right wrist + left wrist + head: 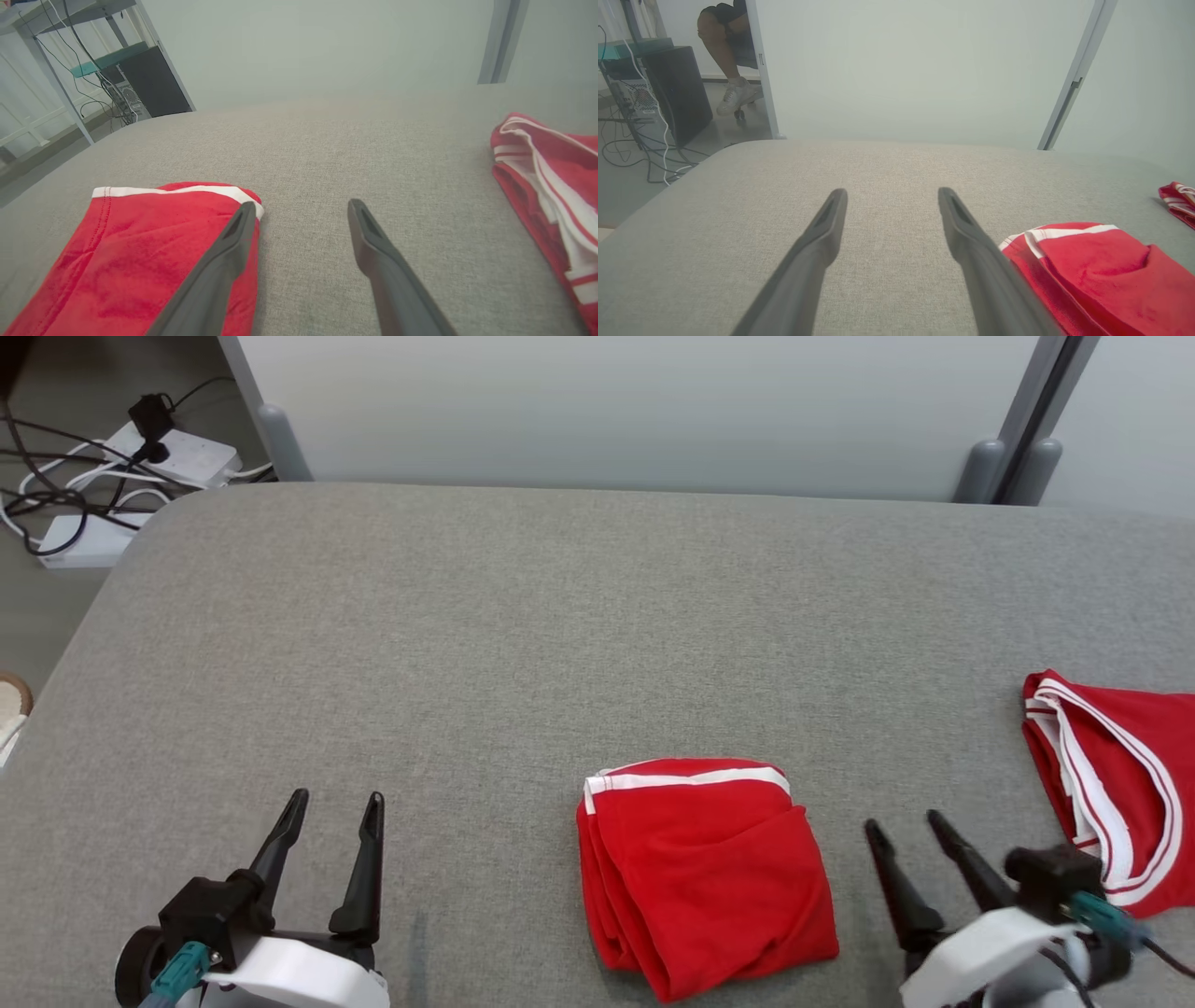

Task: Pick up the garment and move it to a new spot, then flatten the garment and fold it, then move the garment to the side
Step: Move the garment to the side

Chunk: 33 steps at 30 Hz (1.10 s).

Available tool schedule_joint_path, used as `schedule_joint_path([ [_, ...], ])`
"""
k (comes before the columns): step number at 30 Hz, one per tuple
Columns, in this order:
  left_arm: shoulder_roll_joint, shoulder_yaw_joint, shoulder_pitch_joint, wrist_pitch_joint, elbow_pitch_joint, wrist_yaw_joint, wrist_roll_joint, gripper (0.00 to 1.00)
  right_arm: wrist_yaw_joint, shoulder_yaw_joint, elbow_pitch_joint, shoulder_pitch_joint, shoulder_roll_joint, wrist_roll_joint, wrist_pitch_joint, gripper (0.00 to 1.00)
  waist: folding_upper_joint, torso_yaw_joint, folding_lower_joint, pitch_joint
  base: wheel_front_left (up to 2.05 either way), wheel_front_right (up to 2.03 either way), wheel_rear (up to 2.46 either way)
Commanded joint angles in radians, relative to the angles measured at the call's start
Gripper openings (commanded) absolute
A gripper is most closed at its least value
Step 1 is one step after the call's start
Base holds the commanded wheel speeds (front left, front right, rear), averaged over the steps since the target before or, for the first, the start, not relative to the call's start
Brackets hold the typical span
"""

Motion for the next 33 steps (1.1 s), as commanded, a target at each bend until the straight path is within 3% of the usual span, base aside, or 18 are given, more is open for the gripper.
schedule_joint_path([
  [1,0.011,0.031,-0.058,-0.004,-0.019,0.002,-0.004,1.0,0.0,0.085,0.024,-0.066,-0.02,0.046,0.022,1.0,-0.0001,0.015,0.0,0.009,0.0,0.0,0.0],
  [9,0.0,0.026,-0.07,-0.01,-0.001,-0.006,-0.008,1.0,0.0,0.242,0.114,-0.137,-0.041,0.208,0.136,1.0,-0.0001,0.038,0.0,0.015,0.0,0.0,0.0],
  [19,-0.008,0.03,-0.081,-0.018,0.012,-0.01,-0.01,1.0,0.0,0.396,0.192,-0.239,-0.069,0.323,0.248,0.98,-0.0001,0.041,0.0,0.031,0.0,0.0,0.0],
  [20,-0.009,0.029,-0.083,-0.019,0.013,-0.011,-0.01,1.0,0.0,0.409,0.199,-0.249,-0.073,0.326,0.248,0.44,-0.0001,0.042,0.0,0.032,0.0,0.0,0.0],
  [21,-0.01,0.029,-0.085,-0.019,0.014,-0.012,-0.01,1.0,0.0,0.419,0.209,-0.257,-0.074,0.333,0.252,0.0,-0.0001,0.043,0.0,0.033,0.0,0.0,0.0],
  [33,-0.022,0.017,-0.106,-0.023,0.014,-0.022,-0.009,1.0,0.0,0.487,0.219,-0.314,-0.117,0.336,0.122,0.0,-0.0001,0.018,0.0,0.052,0.0,0.0,0.0],
])
